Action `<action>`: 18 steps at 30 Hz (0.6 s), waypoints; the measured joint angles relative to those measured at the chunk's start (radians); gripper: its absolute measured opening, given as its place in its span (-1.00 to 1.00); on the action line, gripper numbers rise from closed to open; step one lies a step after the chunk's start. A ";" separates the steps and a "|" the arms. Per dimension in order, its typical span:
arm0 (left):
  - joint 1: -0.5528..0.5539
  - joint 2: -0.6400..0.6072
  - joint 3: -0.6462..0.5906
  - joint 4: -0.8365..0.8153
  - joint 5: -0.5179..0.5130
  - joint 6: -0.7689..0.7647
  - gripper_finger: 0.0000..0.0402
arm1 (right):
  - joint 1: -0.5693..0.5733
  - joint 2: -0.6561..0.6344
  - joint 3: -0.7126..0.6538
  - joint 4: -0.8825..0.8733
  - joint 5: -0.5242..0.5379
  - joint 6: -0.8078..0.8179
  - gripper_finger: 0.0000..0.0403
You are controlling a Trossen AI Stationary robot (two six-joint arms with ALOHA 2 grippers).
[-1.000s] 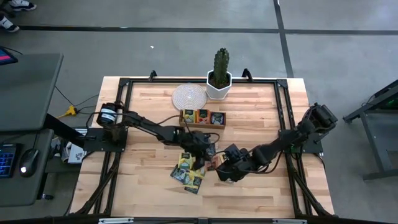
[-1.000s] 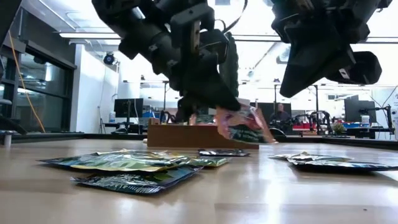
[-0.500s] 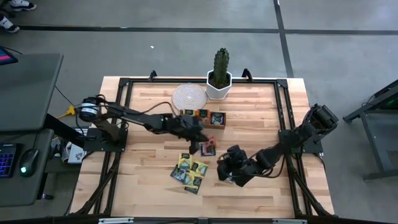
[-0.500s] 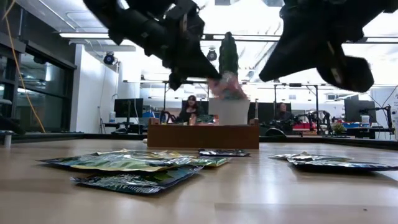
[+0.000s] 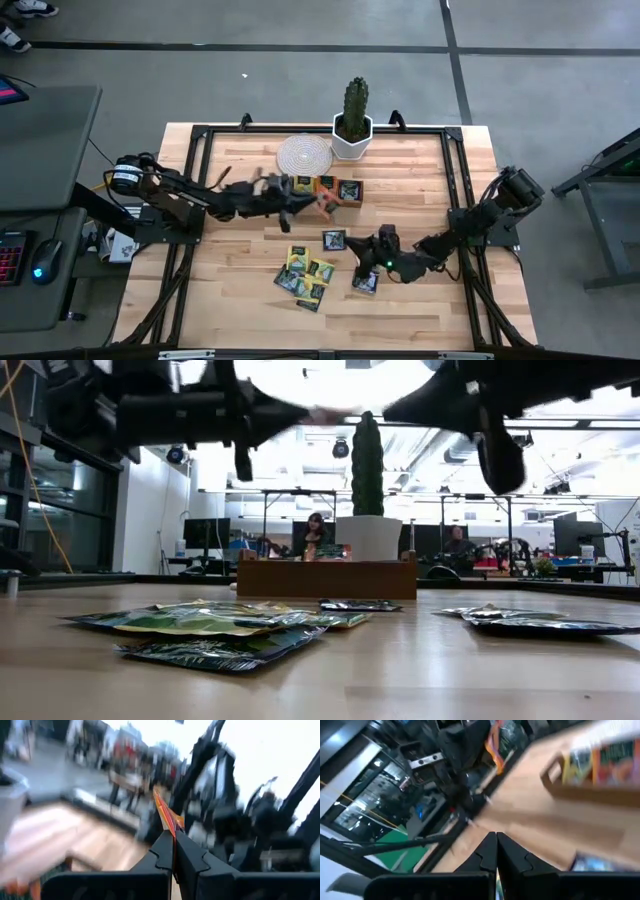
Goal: Pick & Place Tea
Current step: Put the orange tea bag into the middle section of the wooden organizer
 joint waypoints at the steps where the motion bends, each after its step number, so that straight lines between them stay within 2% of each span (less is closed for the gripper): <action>1: 0.000 0.000 -0.015 0.055 -0.013 0.003 -1.00 | -0.008 0.000 -0.003 0.045 0.003 -0.061 -1.00; 4: 0.000 0.001 -0.031 0.087 -0.031 0.027 -1.00 | -0.055 -0.001 -0.004 0.138 -0.040 -0.194 -0.99; 8: 0.000 0.001 -0.031 0.184 -0.034 0.094 -1.00 | -0.150 -0.001 -0.003 0.218 -0.198 -0.300 -0.87; 15: 0.000 0.001 -0.030 0.270 -0.048 0.195 -1.00 | -0.315 -0.001 -0.003 0.395 -0.466 -0.409 -0.31; 18: 0.000 0.001 -0.030 0.282 -0.048 0.198 -1.00 | -0.371 -0.009 0.008 0.375 -0.546 -0.403 -0.10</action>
